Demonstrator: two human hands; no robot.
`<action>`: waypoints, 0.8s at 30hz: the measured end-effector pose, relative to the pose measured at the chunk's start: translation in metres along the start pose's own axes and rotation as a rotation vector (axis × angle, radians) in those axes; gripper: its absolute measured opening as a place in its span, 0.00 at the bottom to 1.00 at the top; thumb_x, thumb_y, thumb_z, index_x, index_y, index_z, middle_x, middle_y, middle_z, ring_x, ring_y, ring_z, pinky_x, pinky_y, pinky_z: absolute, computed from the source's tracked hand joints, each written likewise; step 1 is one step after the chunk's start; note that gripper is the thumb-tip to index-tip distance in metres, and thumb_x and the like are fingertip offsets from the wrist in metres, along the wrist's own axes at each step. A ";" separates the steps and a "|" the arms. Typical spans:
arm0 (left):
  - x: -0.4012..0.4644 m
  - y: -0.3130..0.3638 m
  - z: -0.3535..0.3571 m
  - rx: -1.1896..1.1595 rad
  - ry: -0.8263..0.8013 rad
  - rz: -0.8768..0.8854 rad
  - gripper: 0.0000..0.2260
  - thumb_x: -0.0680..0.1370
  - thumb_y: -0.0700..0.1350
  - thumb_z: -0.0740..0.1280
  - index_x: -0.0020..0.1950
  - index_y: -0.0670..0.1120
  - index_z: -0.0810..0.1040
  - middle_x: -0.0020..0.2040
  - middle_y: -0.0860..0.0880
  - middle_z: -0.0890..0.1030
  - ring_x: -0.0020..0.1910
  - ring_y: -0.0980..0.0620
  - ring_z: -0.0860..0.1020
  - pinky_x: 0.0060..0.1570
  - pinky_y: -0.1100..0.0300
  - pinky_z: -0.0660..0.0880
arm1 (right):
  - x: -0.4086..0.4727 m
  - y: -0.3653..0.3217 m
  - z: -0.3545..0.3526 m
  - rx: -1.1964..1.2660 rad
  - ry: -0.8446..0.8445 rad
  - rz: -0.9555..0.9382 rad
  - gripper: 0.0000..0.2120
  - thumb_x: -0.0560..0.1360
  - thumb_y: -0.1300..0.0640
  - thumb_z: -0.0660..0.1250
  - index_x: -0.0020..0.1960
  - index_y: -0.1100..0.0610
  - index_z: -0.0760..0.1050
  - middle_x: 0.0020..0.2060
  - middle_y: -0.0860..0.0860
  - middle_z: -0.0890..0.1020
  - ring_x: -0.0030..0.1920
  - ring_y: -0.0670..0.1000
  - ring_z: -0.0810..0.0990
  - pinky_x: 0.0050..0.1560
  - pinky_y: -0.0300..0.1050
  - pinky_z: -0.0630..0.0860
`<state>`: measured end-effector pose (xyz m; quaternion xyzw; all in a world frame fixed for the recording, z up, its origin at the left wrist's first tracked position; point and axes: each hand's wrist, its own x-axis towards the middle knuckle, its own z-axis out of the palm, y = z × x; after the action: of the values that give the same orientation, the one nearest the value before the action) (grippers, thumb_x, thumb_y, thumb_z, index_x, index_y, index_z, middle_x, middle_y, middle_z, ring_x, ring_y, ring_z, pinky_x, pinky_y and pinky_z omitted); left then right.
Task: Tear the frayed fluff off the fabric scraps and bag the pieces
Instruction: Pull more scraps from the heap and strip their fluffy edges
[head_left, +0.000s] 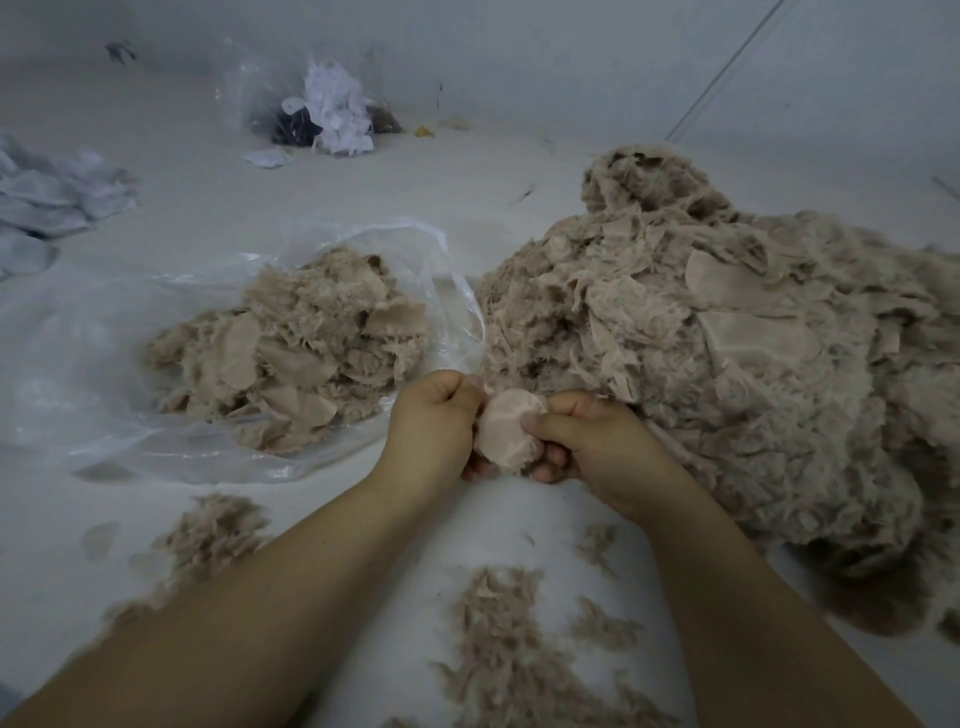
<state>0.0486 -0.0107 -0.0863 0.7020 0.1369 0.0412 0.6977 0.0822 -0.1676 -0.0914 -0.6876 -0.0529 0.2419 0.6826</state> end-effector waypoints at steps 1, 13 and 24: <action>0.000 0.001 -0.002 0.012 -0.051 -0.025 0.17 0.82 0.50 0.65 0.36 0.42 0.76 0.24 0.44 0.76 0.18 0.49 0.73 0.18 0.64 0.66 | 0.000 0.000 0.000 0.014 0.009 0.004 0.14 0.79 0.62 0.65 0.35 0.58 0.80 0.25 0.52 0.76 0.24 0.47 0.74 0.29 0.37 0.77; 0.030 0.026 -0.023 -0.505 0.097 0.063 0.13 0.84 0.48 0.60 0.46 0.42 0.77 0.29 0.46 0.76 0.22 0.50 0.72 0.21 0.63 0.67 | 0.005 0.003 0.000 0.070 0.048 -0.007 0.14 0.80 0.66 0.58 0.43 0.61 0.81 0.28 0.49 0.78 0.25 0.42 0.71 0.30 0.38 0.77; 0.050 0.005 0.015 0.361 0.094 0.330 0.23 0.76 0.32 0.64 0.69 0.47 0.70 0.35 0.47 0.74 0.31 0.56 0.73 0.32 0.58 0.75 | 0.002 0.001 0.002 0.003 0.078 -0.001 0.24 0.79 0.64 0.57 0.31 0.48 0.81 0.25 0.47 0.73 0.22 0.41 0.66 0.26 0.36 0.71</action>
<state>0.1015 -0.0130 -0.0880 0.8254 0.0577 0.1621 0.5377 0.0832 -0.1651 -0.0926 -0.6953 -0.0260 0.2147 0.6854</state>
